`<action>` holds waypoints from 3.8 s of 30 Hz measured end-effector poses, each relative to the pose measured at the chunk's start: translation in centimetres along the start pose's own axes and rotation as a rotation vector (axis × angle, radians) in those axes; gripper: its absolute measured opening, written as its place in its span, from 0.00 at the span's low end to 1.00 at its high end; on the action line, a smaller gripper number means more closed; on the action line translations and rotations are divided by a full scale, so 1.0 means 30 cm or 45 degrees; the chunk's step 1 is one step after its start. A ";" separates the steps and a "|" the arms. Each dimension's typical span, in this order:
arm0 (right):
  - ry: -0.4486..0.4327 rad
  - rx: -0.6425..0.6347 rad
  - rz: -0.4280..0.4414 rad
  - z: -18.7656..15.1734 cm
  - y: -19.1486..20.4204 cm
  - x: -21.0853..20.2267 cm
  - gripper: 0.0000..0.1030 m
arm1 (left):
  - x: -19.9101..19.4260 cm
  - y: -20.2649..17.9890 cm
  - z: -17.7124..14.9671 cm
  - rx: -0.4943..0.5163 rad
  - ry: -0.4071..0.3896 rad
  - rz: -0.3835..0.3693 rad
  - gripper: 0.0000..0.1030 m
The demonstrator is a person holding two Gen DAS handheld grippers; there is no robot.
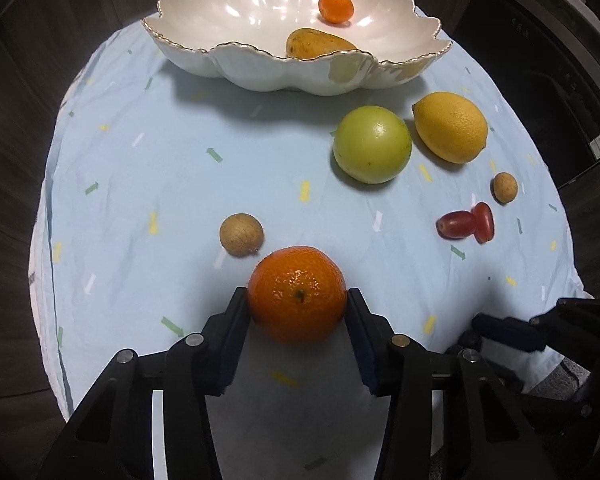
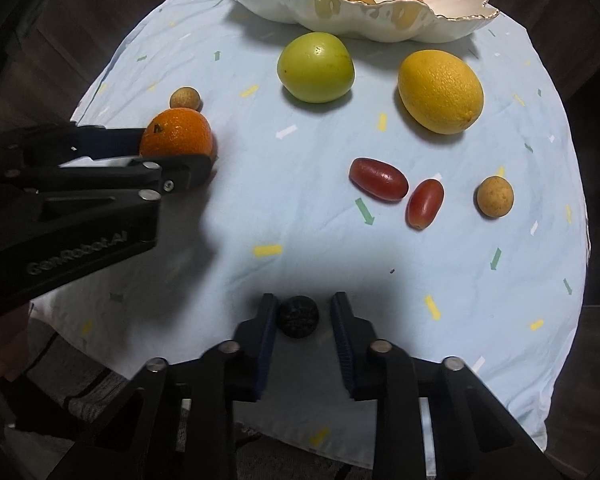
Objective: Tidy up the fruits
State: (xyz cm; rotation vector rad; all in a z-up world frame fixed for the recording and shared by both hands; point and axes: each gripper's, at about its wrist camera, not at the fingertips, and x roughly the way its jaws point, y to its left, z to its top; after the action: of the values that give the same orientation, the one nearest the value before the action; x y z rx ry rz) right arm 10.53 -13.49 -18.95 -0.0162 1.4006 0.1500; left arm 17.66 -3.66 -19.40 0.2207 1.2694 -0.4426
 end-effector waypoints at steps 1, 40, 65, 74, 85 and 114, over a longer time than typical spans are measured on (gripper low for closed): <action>-0.002 0.005 0.006 0.000 -0.003 0.000 0.22 | 0.000 -0.002 0.000 0.000 -0.001 0.002 0.45; -0.272 0.162 0.016 0.082 -0.133 -0.179 0.21 | -0.199 -0.091 0.058 -0.009 -0.132 0.066 0.43; -0.488 0.186 0.005 0.278 -0.226 -0.362 0.21 | -0.333 -0.097 0.246 -0.025 -0.250 0.096 0.43; -0.539 0.194 -0.008 0.357 -0.260 -0.396 0.21 | -0.358 -0.082 0.329 -0.032 -0.284 0.109 0.43; -0.571 0.209 -0.018 0.448 -0.306 -0.394 0.21 | -0.349 -0.055 0.425 -0.043 -0.305 0.122 0.43; -0.533 0.235 -0.038 0.628 -0.376 -0.269 0.21 | -0.188 0.020 0.593 -0.076 -0.251 0.135 0.43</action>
State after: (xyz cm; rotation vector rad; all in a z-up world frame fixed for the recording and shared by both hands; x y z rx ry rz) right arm 28.99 -23.56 -8.69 0.1404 0.9910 -0.0030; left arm 32.11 -9.10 -8.90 0.1880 1.0710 -0.3267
